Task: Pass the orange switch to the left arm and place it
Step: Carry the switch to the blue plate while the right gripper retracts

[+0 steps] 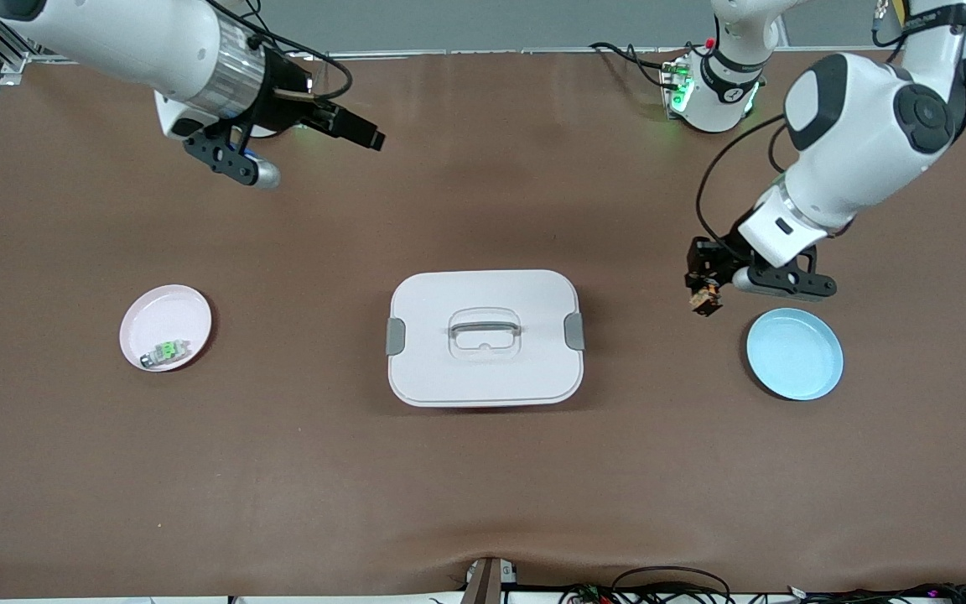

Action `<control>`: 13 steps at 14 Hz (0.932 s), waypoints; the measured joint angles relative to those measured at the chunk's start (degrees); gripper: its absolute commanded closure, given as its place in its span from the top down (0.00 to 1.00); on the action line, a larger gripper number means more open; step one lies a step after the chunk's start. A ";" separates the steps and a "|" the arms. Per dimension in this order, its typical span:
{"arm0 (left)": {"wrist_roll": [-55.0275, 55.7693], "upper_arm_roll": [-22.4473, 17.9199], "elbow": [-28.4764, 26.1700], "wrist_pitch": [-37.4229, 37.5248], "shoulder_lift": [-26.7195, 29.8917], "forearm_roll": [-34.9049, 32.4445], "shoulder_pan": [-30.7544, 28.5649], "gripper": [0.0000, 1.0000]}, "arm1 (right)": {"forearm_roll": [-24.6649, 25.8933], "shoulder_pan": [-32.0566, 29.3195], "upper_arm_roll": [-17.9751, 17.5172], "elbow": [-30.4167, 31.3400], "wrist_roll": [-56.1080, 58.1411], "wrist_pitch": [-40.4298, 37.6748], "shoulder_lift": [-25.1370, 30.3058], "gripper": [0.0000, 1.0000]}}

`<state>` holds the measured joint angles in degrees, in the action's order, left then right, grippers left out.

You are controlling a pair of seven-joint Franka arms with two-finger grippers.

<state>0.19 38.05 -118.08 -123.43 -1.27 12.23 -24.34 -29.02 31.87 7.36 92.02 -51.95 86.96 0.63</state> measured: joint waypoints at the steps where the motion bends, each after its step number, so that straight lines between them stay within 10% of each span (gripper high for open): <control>1: -2.15 -0.03 0.01 1.21 -1.05 -2.85 -1.00 0.00 | 0.80 -1.47 0.00 2.48 4.37 -0.01 1.58 1.00; 13: -39.18 -0.23 0.36 -2.03 -17.72 -38.73 -11.26 0.00 | 21.06 -20.46 0.22 9.70 46.96 -1.73 5.91 1.00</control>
<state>-38.98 37.82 -117.71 -125.47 -18.99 -26.50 -35.60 -7.97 11.40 7.58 101.72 -4.99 85.23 6.54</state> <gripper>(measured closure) 0.612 0.000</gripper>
